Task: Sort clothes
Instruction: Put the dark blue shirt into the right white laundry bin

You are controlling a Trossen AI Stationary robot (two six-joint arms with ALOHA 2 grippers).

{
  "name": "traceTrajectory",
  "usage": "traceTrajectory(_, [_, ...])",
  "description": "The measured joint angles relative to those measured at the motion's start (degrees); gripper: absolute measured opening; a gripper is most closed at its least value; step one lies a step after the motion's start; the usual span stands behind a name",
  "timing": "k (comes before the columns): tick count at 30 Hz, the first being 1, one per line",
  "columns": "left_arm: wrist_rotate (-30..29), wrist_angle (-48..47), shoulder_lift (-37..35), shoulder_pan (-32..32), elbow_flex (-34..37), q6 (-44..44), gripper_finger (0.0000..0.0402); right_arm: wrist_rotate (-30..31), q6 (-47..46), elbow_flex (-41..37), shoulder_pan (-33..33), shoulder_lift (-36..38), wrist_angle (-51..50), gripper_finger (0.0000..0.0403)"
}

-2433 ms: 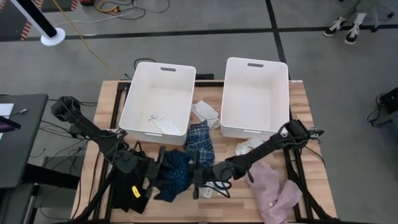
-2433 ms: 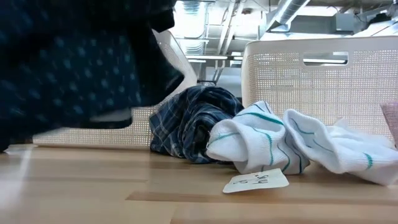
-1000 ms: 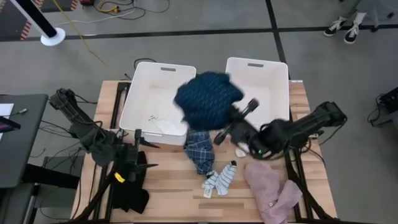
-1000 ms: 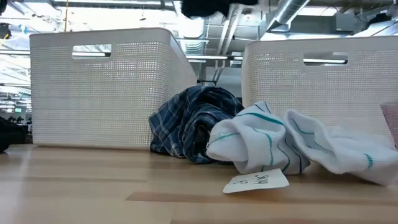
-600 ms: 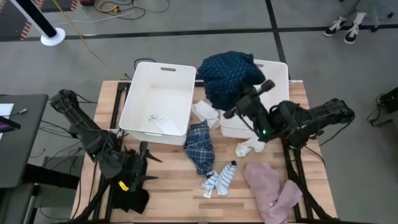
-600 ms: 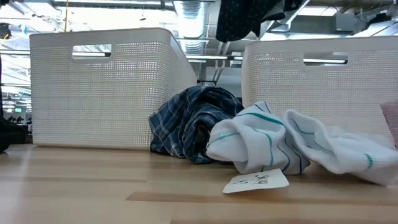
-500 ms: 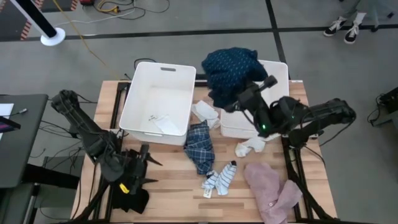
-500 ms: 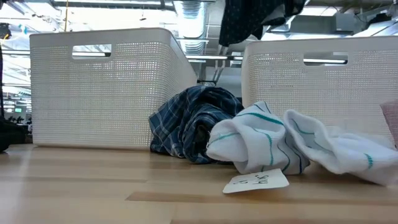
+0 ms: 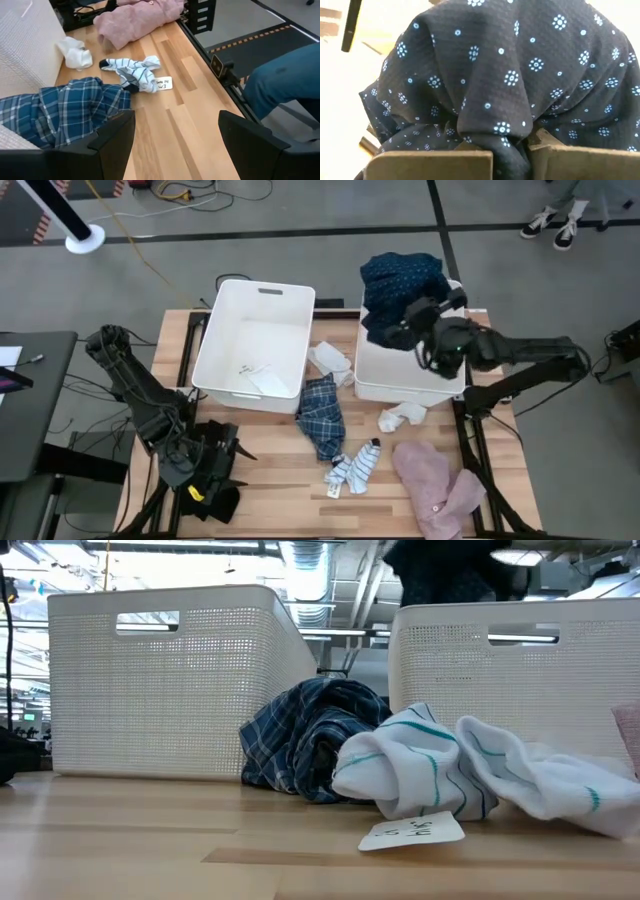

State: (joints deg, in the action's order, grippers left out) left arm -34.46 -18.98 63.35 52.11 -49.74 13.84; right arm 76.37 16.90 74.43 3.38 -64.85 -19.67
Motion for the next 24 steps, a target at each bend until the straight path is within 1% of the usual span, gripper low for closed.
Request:
traceTrajectory(4, [-0.2,0.0,0.0,0.1,0.0,0.2,0.0279,-5.7,-17.5,-0.2,-1.9,1.8,-18.1,0.0032])
traceTrajectory(6, [-0.2,0.0,0.0,0.1,0.0,0.1,0.0279,-10.5,-23.7,-1.2,-3.2,2.0,-24.7,0.0032])
traceTrajectory(8, [-0.3,0.0,0.0,0.1,0.0,0.1,0.0279,-15.6,-28.0,-2.5,-4.6,1.8,-28.4,0.0032])
traceTrajectory(15, [-0.3,0.5,0.0,0.1,0.0,-0.5,0.0279,-30.3,-33.6,-11.5,-7.5,1.5,-28.8,0.0034])
traceTrajectory(18, [-0.3,0.5,0.0,0.1,0.0,-0.3,0.0279,-36.2,-34.8,-15.4,-8.5,1.5,-28.5,0.0034])
traceTrajectory(21, [-0.3,0.4,0.0,0.1,0.0,-0.2,0.0279,-43.6,-35.2,-19.1,-9.6,1.5,-27.6,0.0034])
traceTrajectory(24, [-0.3,0.4,0.0,0.1,0.0,-0.4,0.0279,-49.2,-35.1,-22.5,-10.4,1.5,-26.4,0.0034])
